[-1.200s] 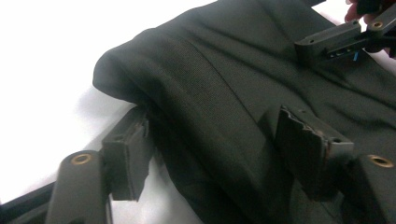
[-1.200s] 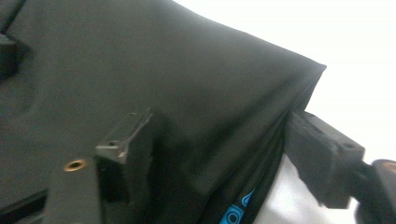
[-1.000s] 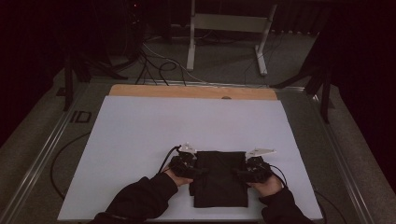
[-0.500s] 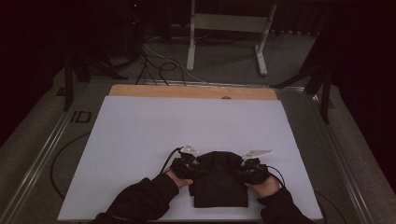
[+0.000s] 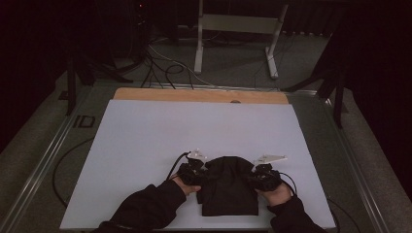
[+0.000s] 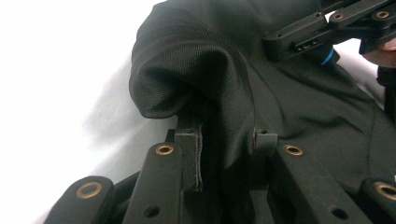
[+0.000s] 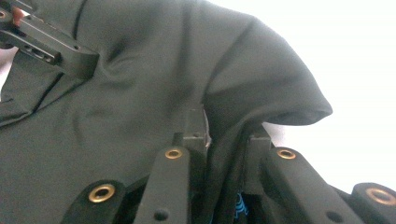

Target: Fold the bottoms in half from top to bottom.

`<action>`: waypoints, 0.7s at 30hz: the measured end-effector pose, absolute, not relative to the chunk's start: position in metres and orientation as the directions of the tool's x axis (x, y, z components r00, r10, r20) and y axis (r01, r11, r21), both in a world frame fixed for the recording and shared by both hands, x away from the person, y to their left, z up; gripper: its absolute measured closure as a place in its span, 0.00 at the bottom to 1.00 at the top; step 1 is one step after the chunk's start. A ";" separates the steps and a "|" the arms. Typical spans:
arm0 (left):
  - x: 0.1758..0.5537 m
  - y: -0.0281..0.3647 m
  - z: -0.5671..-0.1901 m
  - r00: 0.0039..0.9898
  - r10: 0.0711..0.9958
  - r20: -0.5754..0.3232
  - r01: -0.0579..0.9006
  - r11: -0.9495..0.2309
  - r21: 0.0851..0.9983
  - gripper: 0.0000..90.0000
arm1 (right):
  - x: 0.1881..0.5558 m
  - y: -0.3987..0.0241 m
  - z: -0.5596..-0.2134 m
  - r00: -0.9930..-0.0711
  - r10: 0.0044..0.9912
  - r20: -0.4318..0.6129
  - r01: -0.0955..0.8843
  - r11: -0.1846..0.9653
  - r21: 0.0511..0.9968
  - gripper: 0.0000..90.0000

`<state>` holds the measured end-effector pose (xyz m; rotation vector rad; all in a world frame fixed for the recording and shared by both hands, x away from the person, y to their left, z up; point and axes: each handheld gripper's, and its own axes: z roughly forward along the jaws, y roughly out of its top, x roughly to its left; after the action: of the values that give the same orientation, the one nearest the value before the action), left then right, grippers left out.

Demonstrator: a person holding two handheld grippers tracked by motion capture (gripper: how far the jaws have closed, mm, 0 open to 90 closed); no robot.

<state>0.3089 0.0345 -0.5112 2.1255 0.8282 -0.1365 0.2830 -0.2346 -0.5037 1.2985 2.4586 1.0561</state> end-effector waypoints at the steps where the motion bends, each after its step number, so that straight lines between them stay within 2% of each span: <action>1: 0.309 0.035 -0.510 0.778 0.512 -0.364 0.600 -0.437 0.670 0.81 | 0.283 -0.234 -0.503 -0.612 0.774 0.164 0.652 0.376 0.659 0.86; 21: 0.308 0.037 -0.476 0.812 0.453 -0.367 0.556 -0.412 0.722 0.82 | 0.277 -0.235 -0.476 -0.627 0.764 0.155 0.597 0.343 0.725 0.87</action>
<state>0.3082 0.0371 -0.4759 2.0719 0.7437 -0.1411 0.2772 -0.2348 -0.4758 1.2333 2.3930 1.1523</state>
